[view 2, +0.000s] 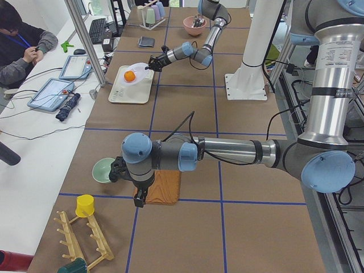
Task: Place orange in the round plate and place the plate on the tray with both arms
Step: 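Slide the plate with orange onto the cream bear tray with the right gripper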
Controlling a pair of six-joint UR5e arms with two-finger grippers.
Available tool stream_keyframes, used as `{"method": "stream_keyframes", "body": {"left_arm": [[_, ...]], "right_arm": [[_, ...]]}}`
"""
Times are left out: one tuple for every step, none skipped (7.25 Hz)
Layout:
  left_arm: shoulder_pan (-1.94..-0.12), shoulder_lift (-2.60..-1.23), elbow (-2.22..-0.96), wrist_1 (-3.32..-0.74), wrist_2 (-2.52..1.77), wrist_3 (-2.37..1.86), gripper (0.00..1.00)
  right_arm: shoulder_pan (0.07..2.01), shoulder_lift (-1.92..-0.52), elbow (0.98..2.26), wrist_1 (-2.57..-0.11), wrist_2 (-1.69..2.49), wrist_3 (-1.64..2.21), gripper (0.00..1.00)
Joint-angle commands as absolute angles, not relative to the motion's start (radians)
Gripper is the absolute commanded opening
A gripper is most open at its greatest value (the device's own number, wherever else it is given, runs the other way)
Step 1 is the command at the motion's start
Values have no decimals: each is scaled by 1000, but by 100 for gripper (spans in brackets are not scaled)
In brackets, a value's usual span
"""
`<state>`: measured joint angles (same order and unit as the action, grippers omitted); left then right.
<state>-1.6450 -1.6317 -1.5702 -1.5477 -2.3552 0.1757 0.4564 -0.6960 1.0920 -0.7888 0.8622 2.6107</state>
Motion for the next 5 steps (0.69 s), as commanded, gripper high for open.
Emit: {"method": "stream_keyframes", "body": {"left_arm": [[-1644, -1632, -1571, -1546, -2355, 175, 98], [-1644, -1632, -1571, -1548, -2355, 175, 98], [-1644, -1632, -1571, -1548, -2355, 175, 98], [-1644, -1632, -1571, -1548, -2355, 175, 98], [-1644, -1632, -1571, -1548, -2355, 175, 98]], "right_arm": [[459, -594, 907, -790, 856, 2622, 0], [459, -571, 866, -790, 861, 2620, 0], [460, -571, 864, -792, 868, 2608, 14], [460, -571, 874, -792, 873, 2588, 35], [457, -581, 923, -801, 897, 2482, 99]]}}
